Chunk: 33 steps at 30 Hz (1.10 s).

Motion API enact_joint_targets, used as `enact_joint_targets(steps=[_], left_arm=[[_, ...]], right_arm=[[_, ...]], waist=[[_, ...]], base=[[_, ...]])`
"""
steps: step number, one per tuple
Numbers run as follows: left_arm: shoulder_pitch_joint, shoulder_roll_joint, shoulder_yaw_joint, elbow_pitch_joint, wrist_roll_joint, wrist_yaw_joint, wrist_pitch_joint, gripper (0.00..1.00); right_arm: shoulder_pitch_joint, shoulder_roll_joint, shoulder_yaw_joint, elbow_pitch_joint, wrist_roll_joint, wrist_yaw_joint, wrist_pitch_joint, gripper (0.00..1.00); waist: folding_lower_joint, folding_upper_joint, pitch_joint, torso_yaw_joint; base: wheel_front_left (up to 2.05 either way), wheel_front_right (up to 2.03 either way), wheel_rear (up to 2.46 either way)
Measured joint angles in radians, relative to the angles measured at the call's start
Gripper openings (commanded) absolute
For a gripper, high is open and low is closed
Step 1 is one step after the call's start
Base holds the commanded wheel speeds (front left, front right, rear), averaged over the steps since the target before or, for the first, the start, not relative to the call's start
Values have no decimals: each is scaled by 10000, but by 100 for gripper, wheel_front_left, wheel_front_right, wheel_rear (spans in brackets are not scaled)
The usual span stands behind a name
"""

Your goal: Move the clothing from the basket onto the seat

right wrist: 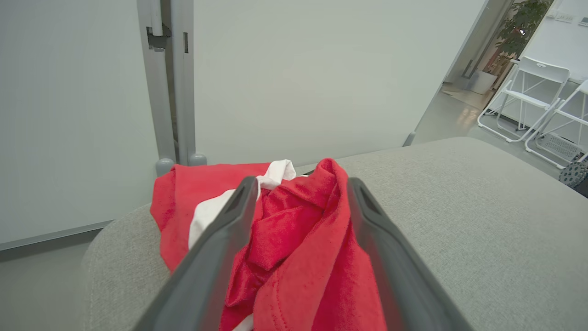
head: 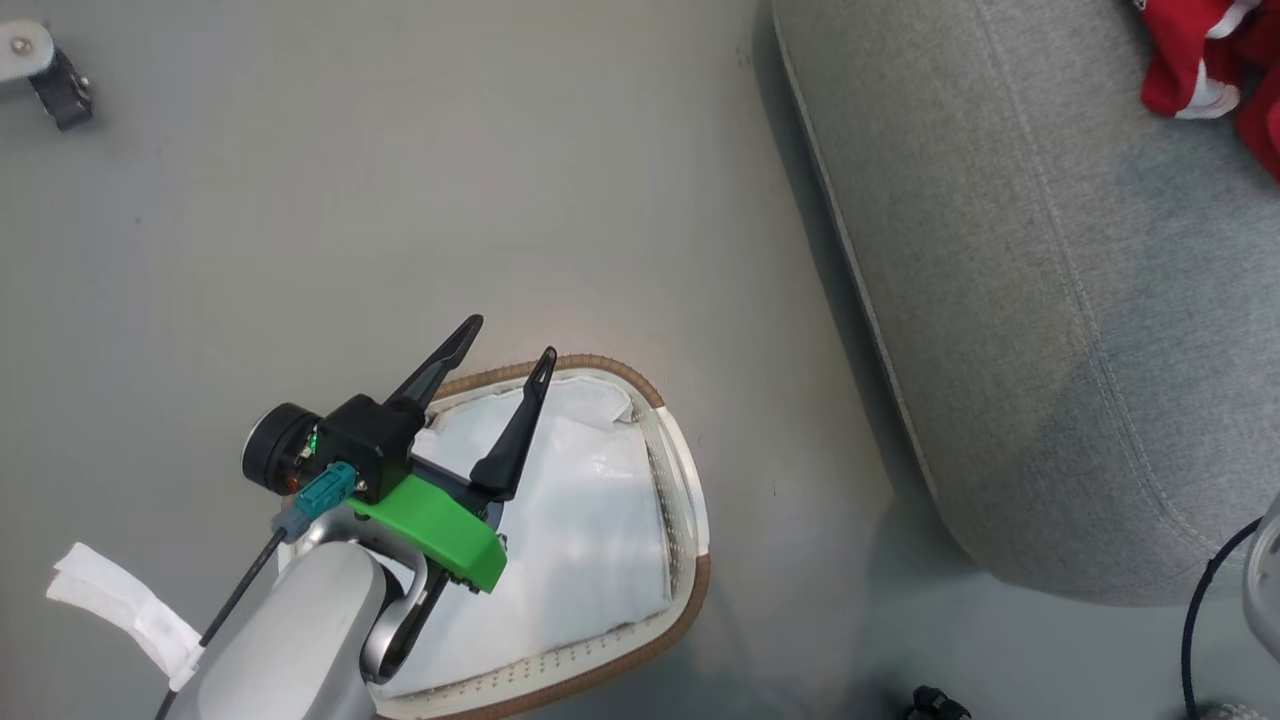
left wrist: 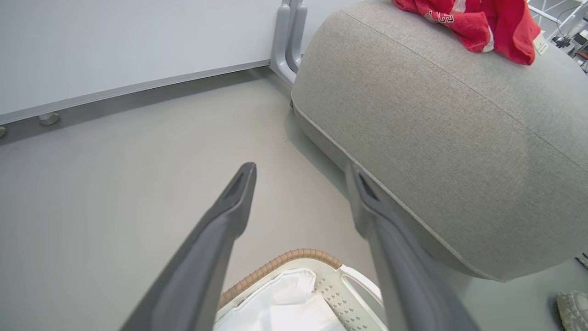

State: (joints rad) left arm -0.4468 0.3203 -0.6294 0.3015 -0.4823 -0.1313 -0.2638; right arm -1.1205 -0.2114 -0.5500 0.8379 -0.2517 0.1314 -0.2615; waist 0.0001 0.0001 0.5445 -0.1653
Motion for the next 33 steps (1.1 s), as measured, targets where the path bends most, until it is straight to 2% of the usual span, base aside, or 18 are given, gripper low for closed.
enact_joint_targets(steps=[9,17,21,24,33], left_arm=[[657,-715,1058,849,33,0,0,100],[1265,-1244,2443,1430,558,0,0,100],[1650,-1522,3085,1666,717,0,0,100],[1869,-1609,3501,1822,869,0,0,100],[2451,-1904,4907,1988,1337,0,-2,100]], right_arm=[[982,439,2832,-15,1476,0,-4,100],[2878,886,5072,-1141,3574,0,-10,100],[3937,1051,5687,-1756,4719,0,-15,100],[4623,1147,6209,-2048,5089,0,-15,100],[6055,1406,6911,-2209,5118,0,-15,100]], waist=[[-1,0,-1600,-26],[-2,0,-2940,195],[-2,0,-3458,395],[-2,0,-3773,540],[-2,0,-4376,833]], base=[[0,0,0],[0,0,0],[0,0,0],[0,0,0],[0,0,0]])
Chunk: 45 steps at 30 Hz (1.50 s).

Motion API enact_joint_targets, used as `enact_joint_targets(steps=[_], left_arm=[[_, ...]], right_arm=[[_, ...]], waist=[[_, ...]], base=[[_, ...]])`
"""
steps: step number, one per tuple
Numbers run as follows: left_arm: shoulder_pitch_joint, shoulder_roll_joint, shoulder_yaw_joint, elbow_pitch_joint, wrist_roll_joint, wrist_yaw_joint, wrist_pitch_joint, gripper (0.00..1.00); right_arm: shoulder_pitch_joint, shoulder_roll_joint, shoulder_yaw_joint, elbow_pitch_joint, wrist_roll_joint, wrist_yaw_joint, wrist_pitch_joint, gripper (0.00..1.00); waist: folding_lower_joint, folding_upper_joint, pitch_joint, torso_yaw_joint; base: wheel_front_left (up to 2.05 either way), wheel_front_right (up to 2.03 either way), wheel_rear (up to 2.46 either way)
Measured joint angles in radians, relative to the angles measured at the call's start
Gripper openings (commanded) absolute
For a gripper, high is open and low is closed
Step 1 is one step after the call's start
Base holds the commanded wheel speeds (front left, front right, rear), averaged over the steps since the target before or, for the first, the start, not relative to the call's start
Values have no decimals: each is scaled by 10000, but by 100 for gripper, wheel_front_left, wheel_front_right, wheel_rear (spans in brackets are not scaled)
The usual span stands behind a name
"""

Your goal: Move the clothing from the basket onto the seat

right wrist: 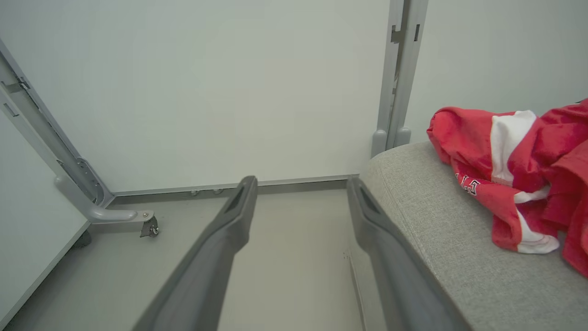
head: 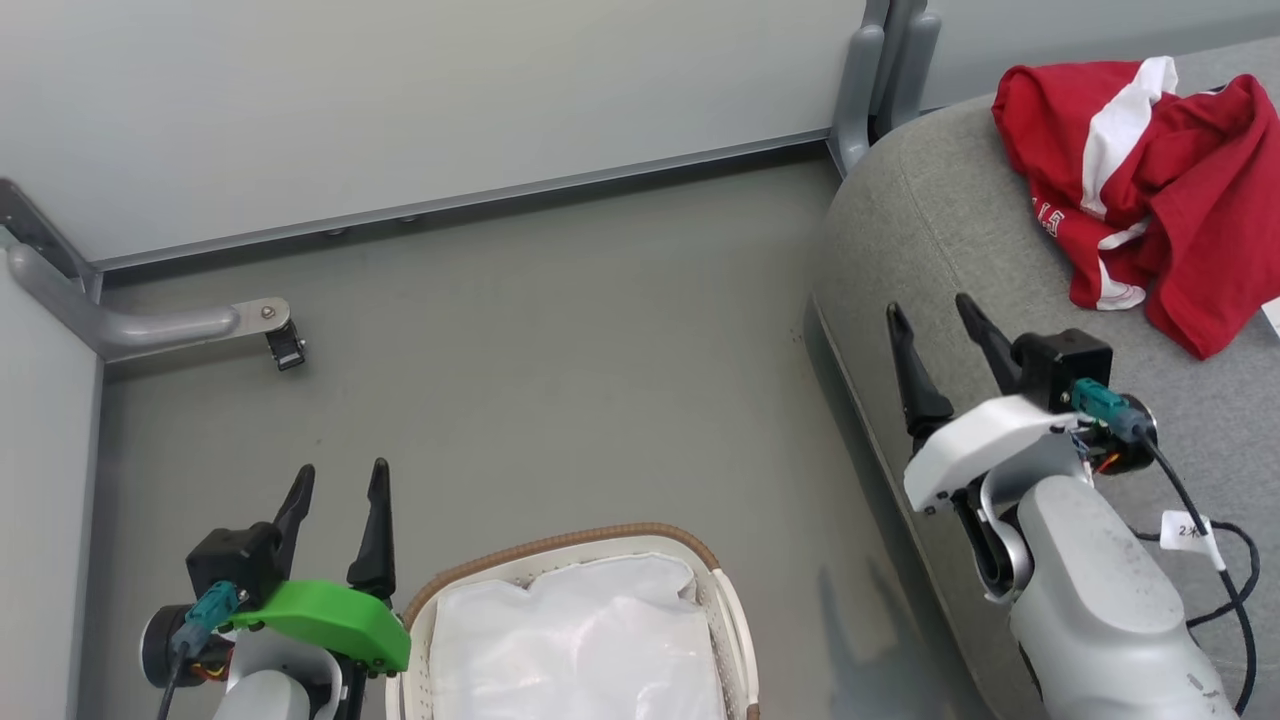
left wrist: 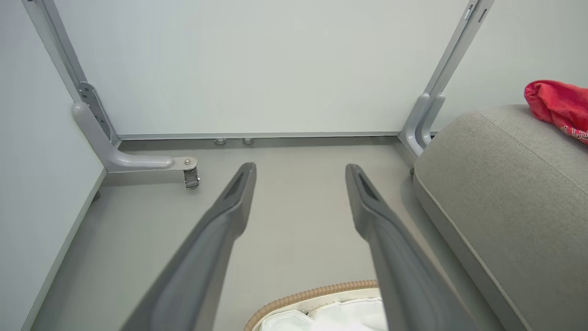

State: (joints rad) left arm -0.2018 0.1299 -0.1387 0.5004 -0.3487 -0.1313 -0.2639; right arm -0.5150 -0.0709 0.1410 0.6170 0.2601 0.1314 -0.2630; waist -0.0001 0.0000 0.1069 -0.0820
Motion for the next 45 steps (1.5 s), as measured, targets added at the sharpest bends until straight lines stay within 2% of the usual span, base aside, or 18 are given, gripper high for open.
enact_joint_targets(steps=[10,15,23,27,28,34,45], left_arm=[[716,-339,1080,-401,660,0,2,100],[1188,-560,1684,-497,963,0,2,100],[1510,-746,1902,-445,926,0,2,100],[1543,-754,1672,-491,479,0,2,100],[1551,-784,1636,-460,416,0,2,0],[1565,-872,1645,-79,255,0,123,0],[1564,-872,1753,-412,-1626,0,656,0]], right_arm=[[1286,203,84,-481,-209,0,0,100],[1691,217,435,-731,-15,0,0,100],[1996,219,625,-711,157,0,0,100],[1995,217,681,-669,217,0,0,100],[2000,222,679,-646,221,0,0,0],[2432,259,650,-330,385,0,98,0],[2616,259,192,-786,2313,0,644,0]], waist=[[0,0,-207,170],[0,0,-339,205],[0,0,-534,265],[0,0,-529,278],[0,0,-525,277],[0,0,-535,286],[0,0,-580,334]], base=[[0,0,0],[0,0,0],[0,0,0],[0,0,0],[0,0,0],[0,0,0],[0,0,0]])
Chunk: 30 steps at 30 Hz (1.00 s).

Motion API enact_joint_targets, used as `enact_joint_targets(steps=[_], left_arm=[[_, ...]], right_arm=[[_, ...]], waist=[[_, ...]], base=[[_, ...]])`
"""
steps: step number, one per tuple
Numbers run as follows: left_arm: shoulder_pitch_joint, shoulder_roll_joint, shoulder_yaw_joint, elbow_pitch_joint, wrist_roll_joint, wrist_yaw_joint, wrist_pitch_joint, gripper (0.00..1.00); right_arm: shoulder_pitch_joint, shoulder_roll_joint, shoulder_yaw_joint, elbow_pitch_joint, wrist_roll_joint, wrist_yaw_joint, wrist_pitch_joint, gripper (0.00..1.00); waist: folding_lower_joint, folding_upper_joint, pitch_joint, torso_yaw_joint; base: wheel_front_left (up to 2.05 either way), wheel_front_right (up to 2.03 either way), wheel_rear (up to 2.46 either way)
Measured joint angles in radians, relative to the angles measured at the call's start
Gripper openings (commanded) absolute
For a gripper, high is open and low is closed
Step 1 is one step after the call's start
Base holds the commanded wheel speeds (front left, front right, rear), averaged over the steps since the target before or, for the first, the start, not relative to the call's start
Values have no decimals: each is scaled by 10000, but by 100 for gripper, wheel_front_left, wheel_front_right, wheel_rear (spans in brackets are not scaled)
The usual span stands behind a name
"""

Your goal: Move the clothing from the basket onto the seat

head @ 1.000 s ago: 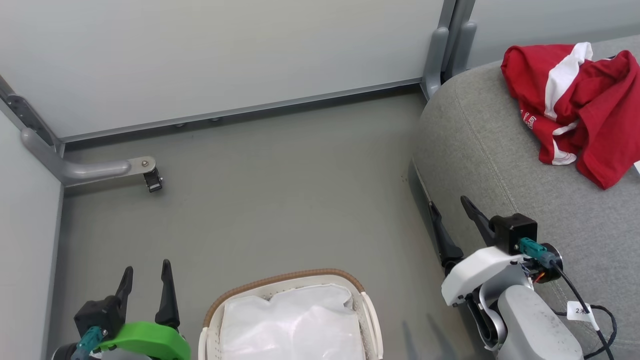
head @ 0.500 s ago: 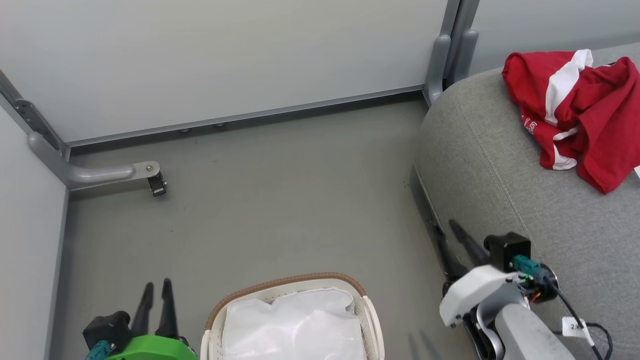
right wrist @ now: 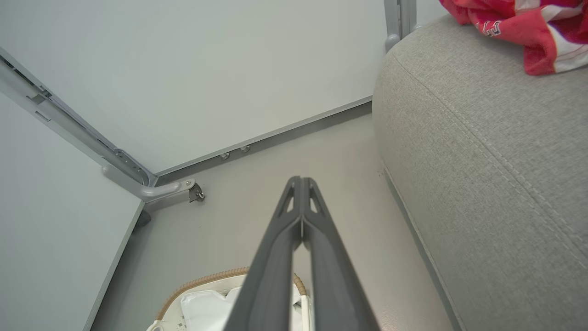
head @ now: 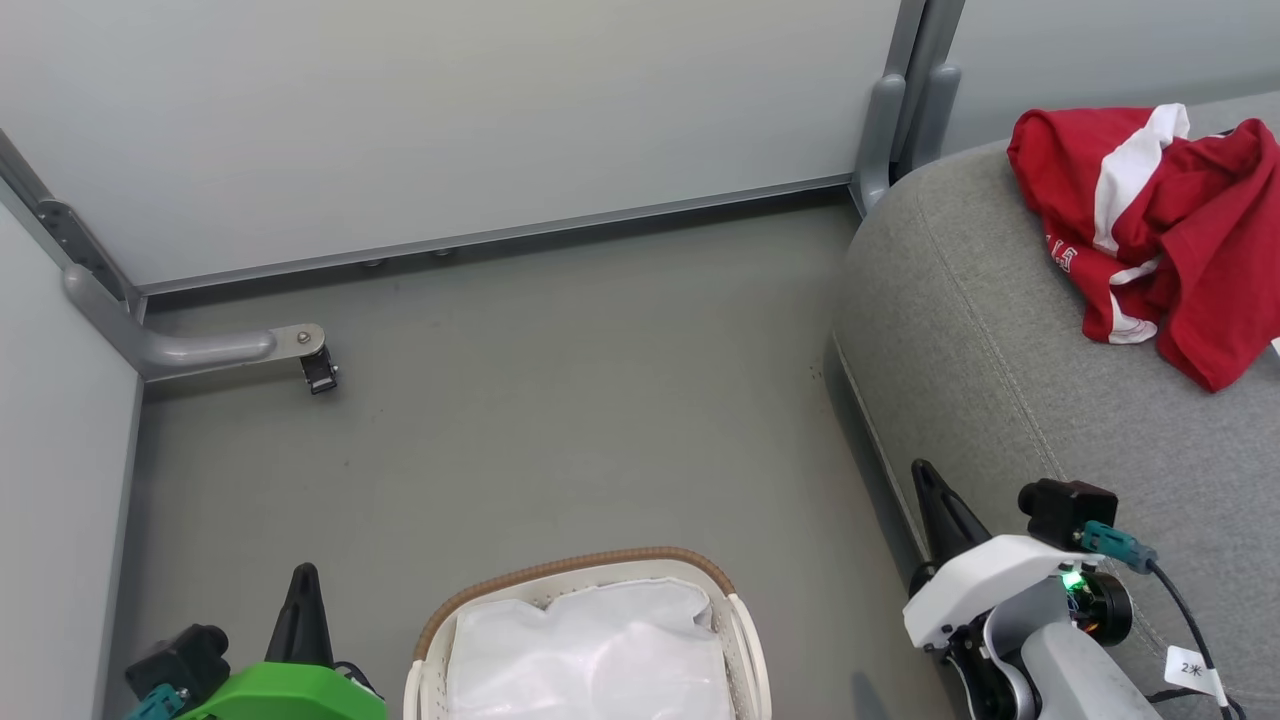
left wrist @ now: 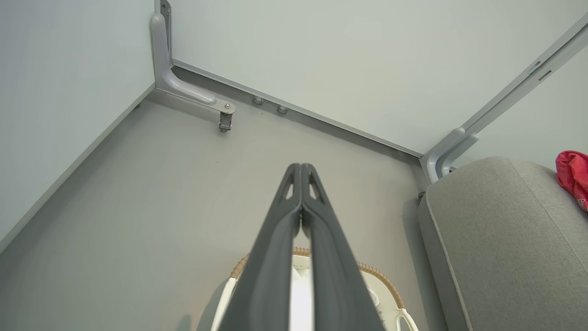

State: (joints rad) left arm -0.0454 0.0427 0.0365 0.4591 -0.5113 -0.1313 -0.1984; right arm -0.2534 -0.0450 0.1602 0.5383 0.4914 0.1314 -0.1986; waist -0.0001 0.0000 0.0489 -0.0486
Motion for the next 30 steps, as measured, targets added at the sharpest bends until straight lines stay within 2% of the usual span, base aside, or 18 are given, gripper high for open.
enact_joint_targets(steps=[30], left_arm=[[-81,2,282,-796,-4140,0,1172,0]], right_arm=[[527,-4,-1026,-1106,4186,0,1160,0]], waist=[[0,0,-120,128]], base=[[0,0,0]])
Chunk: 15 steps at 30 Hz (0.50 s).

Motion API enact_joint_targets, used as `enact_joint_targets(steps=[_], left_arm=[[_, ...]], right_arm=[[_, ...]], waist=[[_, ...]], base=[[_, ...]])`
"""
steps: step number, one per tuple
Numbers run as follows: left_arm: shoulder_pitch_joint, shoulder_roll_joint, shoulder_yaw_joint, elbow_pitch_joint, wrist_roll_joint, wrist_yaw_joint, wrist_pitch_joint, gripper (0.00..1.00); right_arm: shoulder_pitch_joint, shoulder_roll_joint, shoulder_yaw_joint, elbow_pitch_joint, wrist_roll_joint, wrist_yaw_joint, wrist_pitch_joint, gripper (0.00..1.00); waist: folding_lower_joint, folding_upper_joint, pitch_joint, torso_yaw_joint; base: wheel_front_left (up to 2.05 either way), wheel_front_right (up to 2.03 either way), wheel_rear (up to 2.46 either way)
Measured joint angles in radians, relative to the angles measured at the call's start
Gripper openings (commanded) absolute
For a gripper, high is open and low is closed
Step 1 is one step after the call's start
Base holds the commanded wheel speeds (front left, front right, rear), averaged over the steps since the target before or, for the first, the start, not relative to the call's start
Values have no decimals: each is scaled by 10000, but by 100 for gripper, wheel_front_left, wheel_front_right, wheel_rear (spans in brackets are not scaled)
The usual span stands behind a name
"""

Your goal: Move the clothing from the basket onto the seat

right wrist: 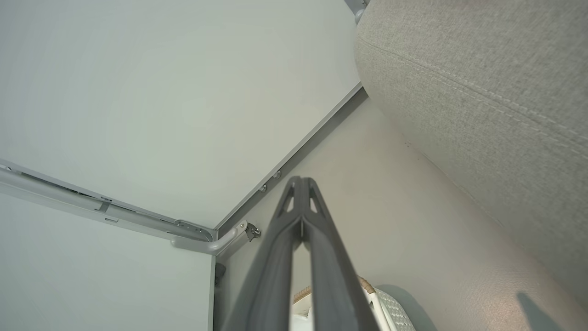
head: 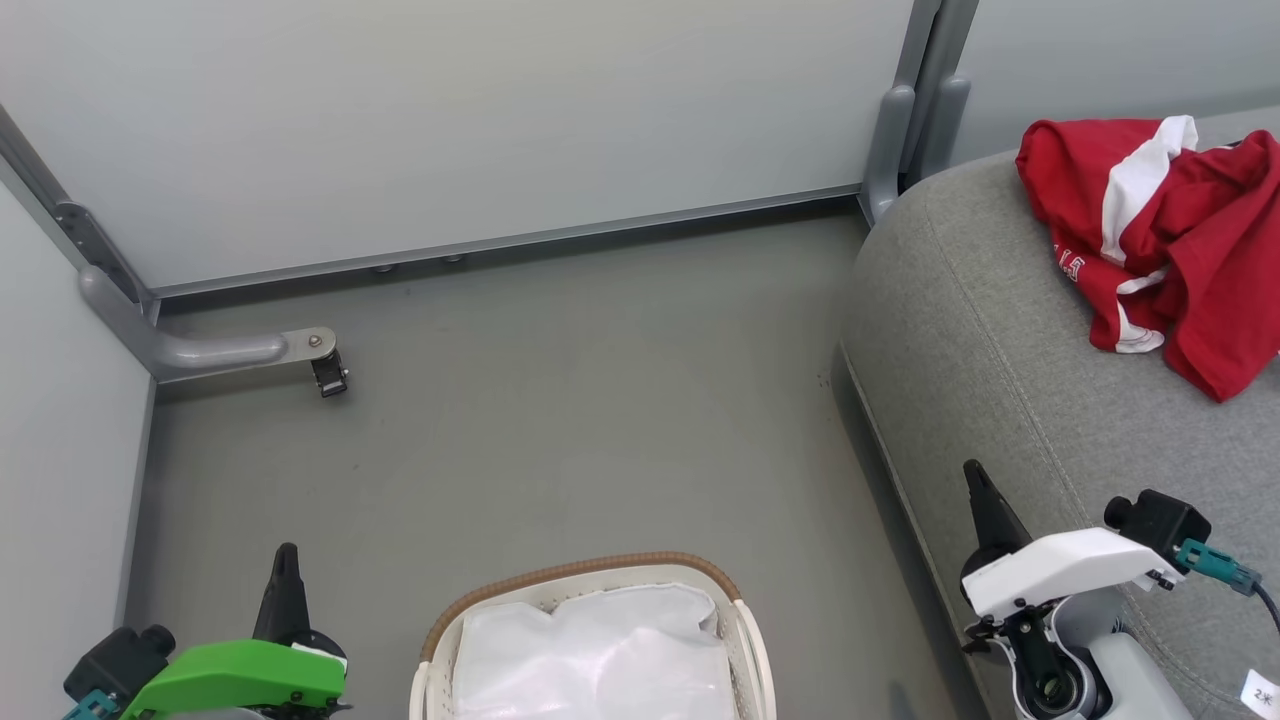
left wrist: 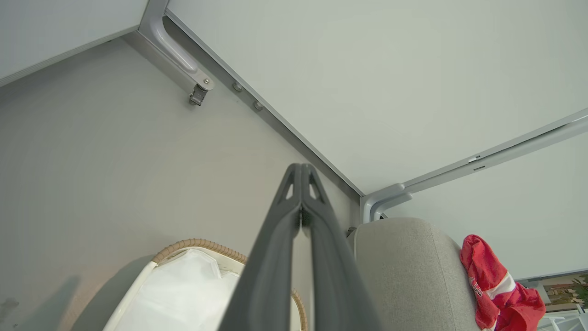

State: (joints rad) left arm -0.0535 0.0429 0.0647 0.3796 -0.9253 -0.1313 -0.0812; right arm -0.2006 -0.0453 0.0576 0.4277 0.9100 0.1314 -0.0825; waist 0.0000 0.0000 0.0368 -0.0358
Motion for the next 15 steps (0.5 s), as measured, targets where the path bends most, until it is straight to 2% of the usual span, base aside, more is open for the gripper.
enact_joint_targets(steps=[15], left_arm=[[-115,4,107,-316,-1616,0,456,0]], right_arm=[[221,-2,-418,-431,1674,-2,481,0]], waist=[[0,0,-62,65]], base=[[0,0,0]])
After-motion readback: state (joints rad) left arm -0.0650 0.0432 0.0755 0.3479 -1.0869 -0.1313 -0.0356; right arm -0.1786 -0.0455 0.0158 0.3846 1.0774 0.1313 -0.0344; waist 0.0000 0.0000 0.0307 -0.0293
